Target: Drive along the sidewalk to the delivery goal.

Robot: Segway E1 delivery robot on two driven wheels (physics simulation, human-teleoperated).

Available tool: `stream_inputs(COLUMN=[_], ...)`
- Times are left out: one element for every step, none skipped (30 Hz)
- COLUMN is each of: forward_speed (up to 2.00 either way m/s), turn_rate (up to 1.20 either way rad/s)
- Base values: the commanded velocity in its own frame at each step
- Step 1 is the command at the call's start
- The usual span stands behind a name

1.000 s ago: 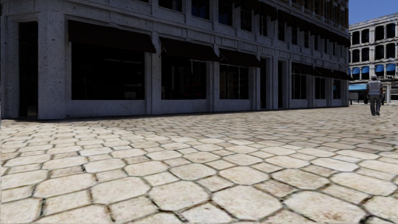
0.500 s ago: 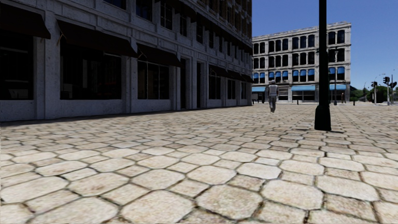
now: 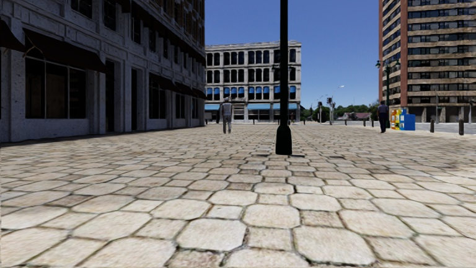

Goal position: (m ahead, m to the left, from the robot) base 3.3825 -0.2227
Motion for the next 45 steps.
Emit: stream_inputs(forward_speed=[1.33,1.33,1.33,1.33,1.33,1.33,1.33,1.33,1.33,1.33,1.33,1.33,1.33,1.33,1.33,1.33,1.33,1.33,1.33,1.33,1.33,1.33,1.33,1.33,1.33,1.33,1.33,1.33,1.33,1.33,1.33,1.33,1.33,1.33,1.33,1.33,1.33,1.33,1.33,1.33,1.33,1.33,1.33,1.33,1.33], turn_rate=[-0.85,-0.85,-0.85,-0.85,-0.85,-0.85,-0.85,-0.85,-0.85,-0.85,-0.85,-0.81,-0.79,-0.79,-0.78,-0.78,-0.78,-0.77,-0.58,-0.46,-0.42,-0.21,-0.06,-0.01,-0.01,0.00,0.00,0.00,0.00,0.00,0.00,0.00,0.00,0.00,0.00,0.14,0.42,0.71,0.71,0.86,0.91,0.92,0.93,0.85,0.69])
